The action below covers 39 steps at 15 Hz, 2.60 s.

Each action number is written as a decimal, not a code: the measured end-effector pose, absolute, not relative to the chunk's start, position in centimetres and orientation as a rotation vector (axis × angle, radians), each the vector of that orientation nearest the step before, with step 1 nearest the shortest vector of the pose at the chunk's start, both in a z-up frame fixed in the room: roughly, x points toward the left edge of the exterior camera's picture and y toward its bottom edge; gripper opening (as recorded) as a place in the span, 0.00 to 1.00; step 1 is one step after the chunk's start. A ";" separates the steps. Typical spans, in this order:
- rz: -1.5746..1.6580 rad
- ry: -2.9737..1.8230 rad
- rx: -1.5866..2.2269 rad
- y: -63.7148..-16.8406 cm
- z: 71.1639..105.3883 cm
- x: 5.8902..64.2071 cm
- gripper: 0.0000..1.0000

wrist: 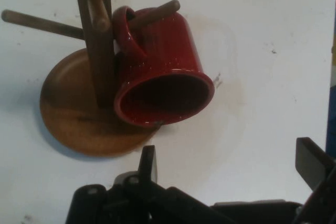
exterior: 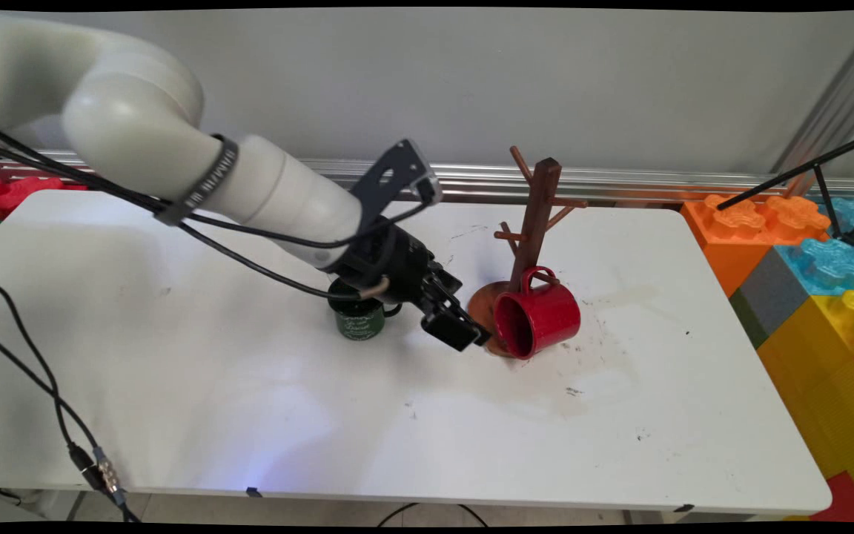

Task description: Pick up the red mug from the rack

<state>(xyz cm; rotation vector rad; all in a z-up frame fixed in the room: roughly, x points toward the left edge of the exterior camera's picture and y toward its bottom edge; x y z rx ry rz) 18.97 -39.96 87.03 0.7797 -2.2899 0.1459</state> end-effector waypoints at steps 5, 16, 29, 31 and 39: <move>0.141 -2.285 0.792 -40.6 85.1 17.5 1.00; 0.120 -2.286 0.763 -41.7 82.4 15.9 1.00; 0.242 -2.335 0.426 -41.8 80.8 16.1 1.00; 0.265 -2.336 0.370 -41.7 80.6 16.1 1.00; 0.283 -2.314 0.354 -41.7 79.8 16.4 1.00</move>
